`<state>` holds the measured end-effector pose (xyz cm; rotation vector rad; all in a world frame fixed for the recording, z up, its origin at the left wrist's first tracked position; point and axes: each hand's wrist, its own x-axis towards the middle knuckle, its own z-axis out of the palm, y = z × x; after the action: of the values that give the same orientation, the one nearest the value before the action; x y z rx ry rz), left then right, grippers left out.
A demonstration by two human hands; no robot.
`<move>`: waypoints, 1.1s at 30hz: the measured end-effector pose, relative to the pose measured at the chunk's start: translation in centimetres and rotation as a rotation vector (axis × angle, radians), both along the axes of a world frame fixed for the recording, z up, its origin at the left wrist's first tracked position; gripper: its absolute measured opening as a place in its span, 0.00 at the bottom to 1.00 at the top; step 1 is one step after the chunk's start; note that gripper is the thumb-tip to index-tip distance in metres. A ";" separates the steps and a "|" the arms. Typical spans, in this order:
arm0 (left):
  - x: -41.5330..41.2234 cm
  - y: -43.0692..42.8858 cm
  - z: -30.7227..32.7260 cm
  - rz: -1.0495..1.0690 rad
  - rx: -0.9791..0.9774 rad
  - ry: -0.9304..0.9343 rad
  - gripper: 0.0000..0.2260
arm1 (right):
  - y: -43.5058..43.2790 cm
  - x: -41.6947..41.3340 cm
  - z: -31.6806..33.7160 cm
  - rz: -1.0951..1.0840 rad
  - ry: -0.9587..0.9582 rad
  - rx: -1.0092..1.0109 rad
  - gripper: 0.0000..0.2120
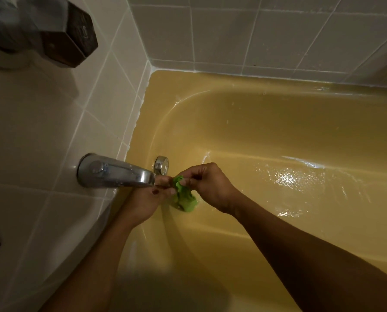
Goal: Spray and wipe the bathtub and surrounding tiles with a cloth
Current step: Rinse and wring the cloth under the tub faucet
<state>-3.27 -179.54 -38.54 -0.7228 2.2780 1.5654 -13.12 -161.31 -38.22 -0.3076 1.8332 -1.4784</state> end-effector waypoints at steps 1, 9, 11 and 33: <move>-0.1 -0.1 0.0 -0.051 0.006 -0.035 0.11 | 0.2 -0.1 0.3 0.004 0.001 -0.004 0.07; -0.3 -0.7 0.1 -0.270 -0.213 -0.092 0.11 | 0.8 -0.6 4.4 -0.035 0.019 -0.087 0.08; 0.1 -1.1 0.1 -0.397 -0.323 -0.103 0.11 | 1.3 -1.1 5.7 -0.048 0.026 -0.126 0.08; 2.5 -0.3 1.4 -0.112 -0.187 -0.036 0.17 | 3.3 -4.4 5.4 -0.097 0.226 -0.029 0.07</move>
<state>-0.80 -179.86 -37.09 -0.6503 2.4154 1.2926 -17.57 -158.04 -32.77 -0.4197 2.0303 -1.5917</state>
